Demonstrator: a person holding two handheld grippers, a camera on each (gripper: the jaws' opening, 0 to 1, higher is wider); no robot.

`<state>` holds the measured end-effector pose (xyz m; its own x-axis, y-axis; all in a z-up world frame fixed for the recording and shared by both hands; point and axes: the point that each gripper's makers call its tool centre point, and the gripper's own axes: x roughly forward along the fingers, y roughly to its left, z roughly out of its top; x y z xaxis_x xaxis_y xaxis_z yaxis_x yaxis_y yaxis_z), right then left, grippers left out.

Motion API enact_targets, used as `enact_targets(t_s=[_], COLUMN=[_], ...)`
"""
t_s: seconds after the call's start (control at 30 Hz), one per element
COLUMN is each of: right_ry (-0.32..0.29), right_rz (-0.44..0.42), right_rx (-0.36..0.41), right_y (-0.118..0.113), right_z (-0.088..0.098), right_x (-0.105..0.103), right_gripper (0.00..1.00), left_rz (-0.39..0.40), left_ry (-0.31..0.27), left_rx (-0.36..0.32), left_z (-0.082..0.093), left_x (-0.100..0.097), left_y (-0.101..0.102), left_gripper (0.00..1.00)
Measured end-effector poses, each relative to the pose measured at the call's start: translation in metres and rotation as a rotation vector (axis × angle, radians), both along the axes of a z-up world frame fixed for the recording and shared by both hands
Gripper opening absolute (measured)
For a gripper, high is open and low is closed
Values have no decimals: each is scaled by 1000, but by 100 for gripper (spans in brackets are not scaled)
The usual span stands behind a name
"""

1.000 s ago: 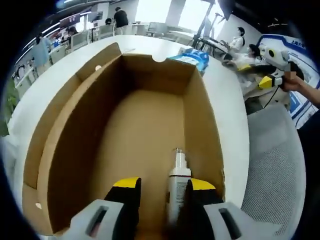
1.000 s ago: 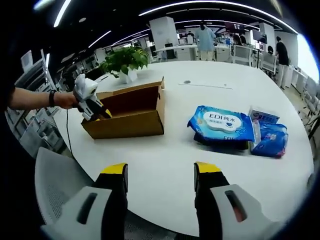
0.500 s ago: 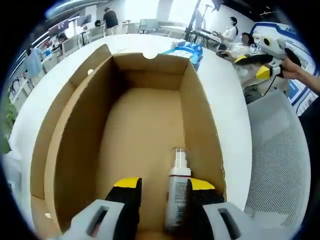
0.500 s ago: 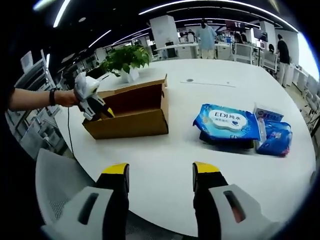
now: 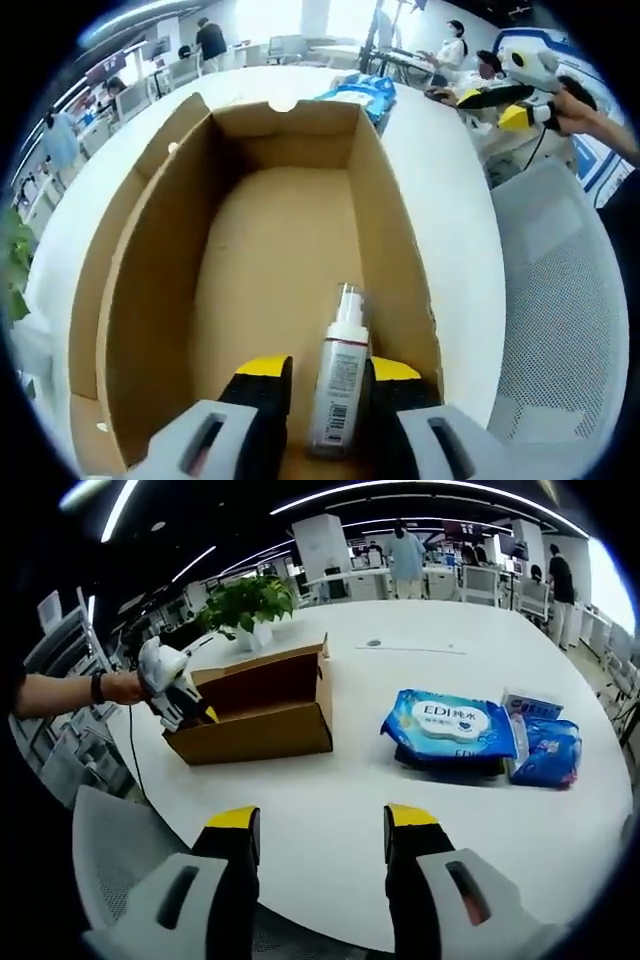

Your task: Operate the shoe box by opening the lid, removing the specified soft item, and placing it in the target area until the item is outside and the box remains undamaged.

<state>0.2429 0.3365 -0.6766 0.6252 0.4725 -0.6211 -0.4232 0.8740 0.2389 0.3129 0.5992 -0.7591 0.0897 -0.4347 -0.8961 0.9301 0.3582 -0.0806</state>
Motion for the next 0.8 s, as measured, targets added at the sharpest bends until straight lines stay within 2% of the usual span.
enact_targets(t_s=[0.33,0.47,0.53,0.6,0.7,0.8], right_ry=[6,9,10,12,10,7], right_rz=[-4,-9,-6,-1,-3,2], right_rx=[3,5,11,6,14,15], right_y=[3,2,5,6,9,11], right_z=[-1,-2,-2,-4,-2,-1], right_x=[-5,-6,-6,-6,-6,-6], right_gripper=[46,45,45,45,45,45], left_rz=[-16,-47,-59,-29,56,86], left_ry=[8,3,3,22,85,102], left_rx=[24,94,100,83,11,38], left_z=[-12,-19,-23,-23,-16,-17], left_x=[3,2,1,6,5,5], left_y=[-2,4,1,1,-7,-1], left_gripper=[26,24,24,22,21,20])
